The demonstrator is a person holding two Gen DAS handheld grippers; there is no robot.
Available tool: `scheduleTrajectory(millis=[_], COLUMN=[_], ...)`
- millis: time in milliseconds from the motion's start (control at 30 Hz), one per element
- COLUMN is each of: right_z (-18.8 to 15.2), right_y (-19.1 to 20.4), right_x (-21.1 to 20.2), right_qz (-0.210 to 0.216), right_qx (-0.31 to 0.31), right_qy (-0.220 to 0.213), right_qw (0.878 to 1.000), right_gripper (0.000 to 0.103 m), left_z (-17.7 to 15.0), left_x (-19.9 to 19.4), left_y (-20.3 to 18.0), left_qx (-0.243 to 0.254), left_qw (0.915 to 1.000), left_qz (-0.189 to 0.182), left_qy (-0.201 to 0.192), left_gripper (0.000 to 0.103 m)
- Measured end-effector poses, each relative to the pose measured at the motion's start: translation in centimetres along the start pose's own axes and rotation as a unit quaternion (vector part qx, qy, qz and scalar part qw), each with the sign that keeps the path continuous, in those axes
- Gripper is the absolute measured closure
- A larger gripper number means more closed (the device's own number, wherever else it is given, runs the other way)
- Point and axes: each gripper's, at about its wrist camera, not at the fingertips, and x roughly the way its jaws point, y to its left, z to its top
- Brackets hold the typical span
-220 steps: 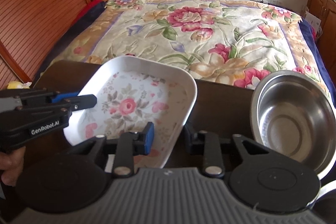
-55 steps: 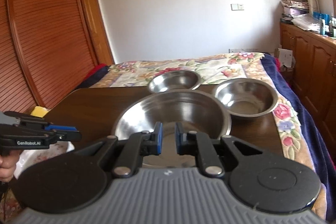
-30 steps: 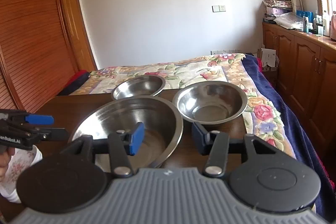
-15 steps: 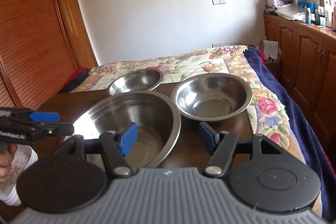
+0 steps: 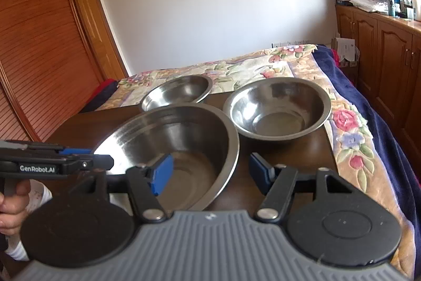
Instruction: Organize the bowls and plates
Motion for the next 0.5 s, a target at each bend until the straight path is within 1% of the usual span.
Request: scheduleTrajectory(millis=[67, 167, 267, 333, 433, 467, 500], right_z=[-0.05, -0.16, -0.23, -0.26, -0.41, -0.48, -0.53], right_y=[-0.03, -0.06, -0.05, -0.08, 0.05, 0.10, 0.17], right_x=[0.00, -0.10, 0.02, 0.09, 0.10, 0.08, 0.09], right_qz=[0.000, 0.000, -0.003, -0.002, -0.001, 0.000, 0.001], right_qx=[0.003, 0.008, 0.009, 0.013, 0.014, 0.013, 0.014], right_qy=[0.001, 0.003, 0.005, 0.007, 0.010, 0.010, 0.012], right_qw=[1.000, 1.000, 1.000, 1.000, 1.000, 1.000, 1.000], right_gripper=[0.038, 0.038, 0.041, 0.046, 0.060, 0.064, 0.071], left_z=[-0.02, -0.08, -0.13, -0.21, -0.36, -0.40, -0.44], left_x=[0.16, 0.18, 0.16, 0.15, 0.23, 0.17, 0.11], left_y=[0.02, -0.07, -0.09, -0.12, -0.19, -0.13, -0.12], left_qx=[-0.003, -0.002, -0.002, -0.003, -0.002, -0.003, -0.003], left_qw=[1.0000, 1.0000, 1.0000, 1.0000, 1.0000, 0.9999, 0.9999], left_qz=[-0.002, -0.003, -0.003, -0.004, -0.006, -0.008, -0.010], left_qy=[0.003, 0.003, 0.003, 0.005, 0.006, 0.006, 0.006], left_gripper=[0.064, 0.064, 0.065, 0.065, 0.070, 0.074, 0.079])
